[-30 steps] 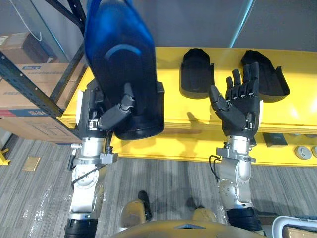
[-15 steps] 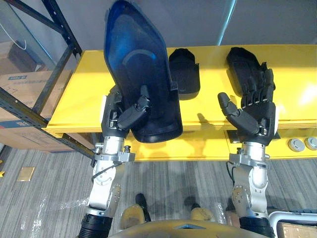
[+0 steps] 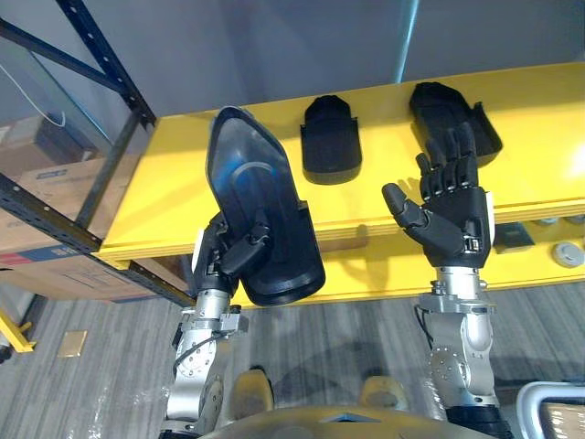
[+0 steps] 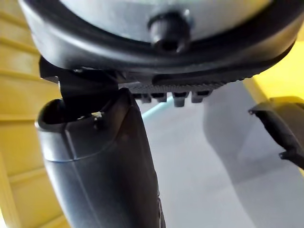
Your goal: Walk over and take three plastic housings, then place them on the shelf
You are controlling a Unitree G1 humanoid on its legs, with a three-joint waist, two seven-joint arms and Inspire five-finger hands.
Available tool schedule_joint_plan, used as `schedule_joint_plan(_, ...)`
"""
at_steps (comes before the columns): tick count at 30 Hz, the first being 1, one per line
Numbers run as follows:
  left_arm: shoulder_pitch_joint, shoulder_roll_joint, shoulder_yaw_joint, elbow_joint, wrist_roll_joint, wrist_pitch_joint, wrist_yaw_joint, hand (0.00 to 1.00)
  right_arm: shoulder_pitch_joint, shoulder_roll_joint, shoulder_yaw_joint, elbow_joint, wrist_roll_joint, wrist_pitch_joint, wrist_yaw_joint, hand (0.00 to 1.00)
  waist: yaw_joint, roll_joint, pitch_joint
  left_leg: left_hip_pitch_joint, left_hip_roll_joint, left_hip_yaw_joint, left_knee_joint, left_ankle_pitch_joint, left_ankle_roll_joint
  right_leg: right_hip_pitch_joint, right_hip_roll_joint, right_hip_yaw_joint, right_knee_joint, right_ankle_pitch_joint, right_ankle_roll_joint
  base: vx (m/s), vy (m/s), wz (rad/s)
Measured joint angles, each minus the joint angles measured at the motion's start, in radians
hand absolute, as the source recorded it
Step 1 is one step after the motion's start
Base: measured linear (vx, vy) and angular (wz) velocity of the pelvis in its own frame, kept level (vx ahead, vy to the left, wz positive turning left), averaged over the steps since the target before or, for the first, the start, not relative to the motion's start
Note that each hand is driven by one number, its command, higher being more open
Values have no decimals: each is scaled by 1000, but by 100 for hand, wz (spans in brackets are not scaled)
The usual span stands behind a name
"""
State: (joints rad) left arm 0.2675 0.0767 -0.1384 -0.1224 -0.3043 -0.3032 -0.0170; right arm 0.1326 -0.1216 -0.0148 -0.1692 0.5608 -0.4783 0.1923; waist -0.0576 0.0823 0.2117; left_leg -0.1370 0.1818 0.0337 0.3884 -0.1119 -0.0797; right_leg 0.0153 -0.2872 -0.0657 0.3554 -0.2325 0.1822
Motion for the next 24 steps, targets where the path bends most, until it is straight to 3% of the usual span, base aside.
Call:
schedule_joint_plan(1,-5,7,3,0,0,-2,-20,0,-1,8,4,10,0,-17,-12,100,3,-9,0,-14,-21,23,31,-42,-60,2,-25,6,-7,4,14,50,380,5)
schedule_joint_plan(3,-3,23,14,0,0,-2,-51,0,0,29,30,40,-11,-38,-55,100,14,-27,-13,-57,-62,37,97,-87,-34,9,-62,16,-59,40,4,46,364,1)
schedule_joint_plan(4,-13,36,21,0,0,-1,-64,0,1,44,47,57,-42,-41,-89,100,24,-30,-15,-84,-66,42,130,-111,-19,4,-65,20,-86,108,2,37,370,-1)
schedule_joint_plan(5,-20,46,22,0,1,-1,-64,0,3,51,60,65,-45,-41,-101,100,29,-31,-15,-86,-66,45,132,-116,-12,0,-65,19,-89,143,1,36,429,-2)
schedule_joint_plan(6,-32,62,26,-2,3,-1,-64,0,5,69,84,82,-46,-41,-114,100,32,-36,-17,-75,-67,53,118,-113,-1,-3,-64,7,-92,203,-27,29,381,-10)
schedule_joint_plan(7,-39,84,34,-19,11,-1,-56,0,5,92,109,91,-48,-41,-113,100,32,-46,-23,-51,-68,66,79,-100,17,-17,-54,-2,-88,212,-35,31,306,-13)
schedule_joint_plan(9,-65,111,49,-44,22,-1,-43,0,5,104,125,90,-76,-41,-109,100,26,-48,-26,-24,-68,75,14,-70,25,-29,0,15,-99,179,-10,56,132,-8)
schedule_joint_plan(11,-165,132,42,-60,23,-1,-7,0,-5,89,121,83,-126,-42,-103,100,23,-63,-37,-23,-80,76,-48,-29,26,-56,86,22,-156,165,-37,65,90,3)
schedule_joint_plan(12,-208,131,38,-60,23,-1,11,0,-14,78,120,80,-145,-42,-104,100,18,-75,-44,-29,-88,80,-54,-25,25,-58,89,13,-174,165,-40,51,32,-2)
schedule_joint_plan(14,-271,119,30,-69,22,-1,49,0,-37,67,110,78,-193,-37,-121,100,-11,-60,-39,-31,-93,83,-75,-10,21,-53,91,22,-196,174,-27,0,0,0)
schedule_joint_plan(20,-265,105,2,-117,52,0,124,0,-32,31,27,-46,-201,2,-150,100,-36,-52,-34,-20,-81,101,-183,51,4,-74,108,23,-240,204,-43,-30,-49,-5)
schedule_joint_plan(24,-293,100,109,-117,141,30,249,0,-33,-8,-15,-163,-213,12,-151,100,-52,-44,10,7,-85,118,-245,85,-3,-90,116,42,-230,209,-47,-68,-29,-10)
